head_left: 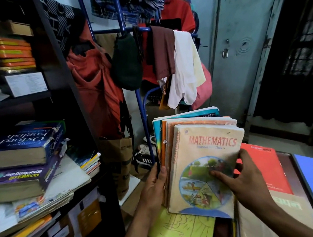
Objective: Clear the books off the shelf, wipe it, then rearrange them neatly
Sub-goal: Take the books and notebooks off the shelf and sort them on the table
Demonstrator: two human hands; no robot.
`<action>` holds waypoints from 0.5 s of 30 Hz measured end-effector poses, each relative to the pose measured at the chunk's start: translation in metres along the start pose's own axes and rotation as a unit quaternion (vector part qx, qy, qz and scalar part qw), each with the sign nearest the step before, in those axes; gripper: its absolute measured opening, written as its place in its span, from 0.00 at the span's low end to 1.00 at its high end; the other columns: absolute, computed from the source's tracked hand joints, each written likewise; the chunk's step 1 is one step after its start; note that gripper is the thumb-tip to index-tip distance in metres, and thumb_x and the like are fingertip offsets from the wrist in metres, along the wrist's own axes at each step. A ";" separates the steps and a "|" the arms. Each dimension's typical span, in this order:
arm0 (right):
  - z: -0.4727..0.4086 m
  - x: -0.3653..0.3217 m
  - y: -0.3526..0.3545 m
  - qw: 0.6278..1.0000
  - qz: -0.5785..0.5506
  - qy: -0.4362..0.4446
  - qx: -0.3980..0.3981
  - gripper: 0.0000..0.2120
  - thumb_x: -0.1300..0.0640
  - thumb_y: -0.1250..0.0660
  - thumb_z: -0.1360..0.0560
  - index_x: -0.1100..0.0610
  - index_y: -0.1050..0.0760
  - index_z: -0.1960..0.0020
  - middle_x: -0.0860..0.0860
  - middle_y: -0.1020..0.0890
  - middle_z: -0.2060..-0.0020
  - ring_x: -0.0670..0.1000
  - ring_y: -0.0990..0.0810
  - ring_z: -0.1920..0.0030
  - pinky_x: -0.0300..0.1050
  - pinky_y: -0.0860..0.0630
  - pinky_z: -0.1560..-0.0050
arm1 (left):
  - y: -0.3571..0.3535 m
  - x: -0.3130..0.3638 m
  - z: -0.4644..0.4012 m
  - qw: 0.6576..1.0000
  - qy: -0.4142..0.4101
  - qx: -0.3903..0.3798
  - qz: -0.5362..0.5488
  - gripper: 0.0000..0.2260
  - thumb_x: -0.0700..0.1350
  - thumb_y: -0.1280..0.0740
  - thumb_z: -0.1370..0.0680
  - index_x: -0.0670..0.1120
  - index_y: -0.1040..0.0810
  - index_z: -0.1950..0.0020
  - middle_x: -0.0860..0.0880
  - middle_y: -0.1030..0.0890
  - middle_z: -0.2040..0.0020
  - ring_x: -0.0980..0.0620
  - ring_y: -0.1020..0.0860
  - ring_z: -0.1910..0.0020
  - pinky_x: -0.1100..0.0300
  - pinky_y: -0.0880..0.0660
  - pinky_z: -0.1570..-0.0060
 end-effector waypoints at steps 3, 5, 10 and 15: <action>0.003 -0.009 -0.001 0.999 0.040 0.021 0.030 0.27 0.55 0.17 0.34 0.46 0.30 0.44 0.43 0.21 0.49 0.42 0.21 0.50 0.38 0.24 0.57 | 0.000 0.003 0.000 1.000 -0.005 -0.006 0.012 0.46 0.79 0.31 0.37 0.64 0.35 0.22 0.60 0.28 0.26 0.54 0.26 0.29 0.46 0.28 0.29; 0.005 -0.012 -0.002 0.997 0.052 0.022 0.046 0.26 0.54 0.18 0.34 0.47 0.30 0.44 0.43 0.21 0.51 0.41 0.21 0.51 0.40 0.24 0.57 | -0.003 0.004 0.001 1.000 -0.009 -0.024 0.016 0.42 0.75 0.28 0.33 0.63 0.35 0.22 0.57 0.26 0.26 0.53 0.25 0.30 0.46 0.26 0.31; 0.004 -0.007 0.000 0.998 0.007 -0.015 0.053 0.25 0.61 0.18 0.34 0.53 0.29 0.45 0.41 0.20 0.56 0.30 0.21 0.56 0.29 0.24 0.62 | -0.006 0.014 0.006 0.999 -0.025 -0.038 0.006 0.33 0.68 0.27 0.28 0.62 0.31 0.25 0.58 0.22 0.31 0.56 0.21 0.35 0.48 0.22 0.36; 0.001 -0.001 -0.002 0.999 -0.010 -0.022 0.045 0.24 0.60 0.18 0.33 0.50 0.27 0.46 0.46 0.18 0.52 0.40 0.19 0.53 0.39 0.19 0.60 | -0.001 0.023 0.014 0.999 -0.023 0.003 -0.029 0.20 0.64 0.36 0.24 0.70 0.32 0.32 0.63 0.25 0.31 0.60 0.25 0.34 0.55 0.27 0.33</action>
Point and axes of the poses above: each hand's wrist, its own z-axis away from the middle knuckle, its own y-axis out of the back of the hand, x = y × z, the point moved 10 cm from there along -z, towards the middle knuckle
